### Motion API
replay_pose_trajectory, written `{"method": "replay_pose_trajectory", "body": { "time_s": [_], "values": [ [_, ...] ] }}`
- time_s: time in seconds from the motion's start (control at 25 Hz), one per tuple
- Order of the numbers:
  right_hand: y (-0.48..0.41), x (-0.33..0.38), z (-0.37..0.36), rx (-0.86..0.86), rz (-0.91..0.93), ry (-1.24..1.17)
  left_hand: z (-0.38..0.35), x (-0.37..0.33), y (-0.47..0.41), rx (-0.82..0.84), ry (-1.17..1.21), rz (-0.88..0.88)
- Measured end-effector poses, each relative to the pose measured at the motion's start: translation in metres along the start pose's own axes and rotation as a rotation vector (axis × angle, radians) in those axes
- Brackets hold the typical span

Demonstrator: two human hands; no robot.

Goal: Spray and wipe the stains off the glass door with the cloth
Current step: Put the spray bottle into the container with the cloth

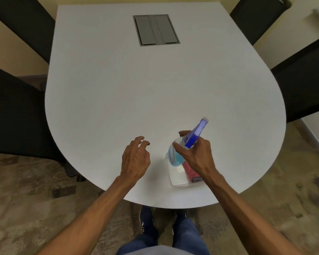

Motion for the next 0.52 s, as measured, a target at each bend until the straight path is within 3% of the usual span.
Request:
{"method": "replay_pose_trajectory", "body": {
  "time_s": [0.52],
  "values": [
    [0.011, -0.076, -0.028, 0.126, -0.154, 0.163, -0.036, -0.025, 0.016, 0.284, -0.063, 0.140]
  ]
}}
Point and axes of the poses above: each hand's wrist, its own y-axis away from the middle knuckle, its own z-axis out of the back of the hand, x = y × z, the point moved 8 cm from there along -y, towards the middle knuckle, and after that the axes turned 4 degrees about -y, right-handed, at the moved point
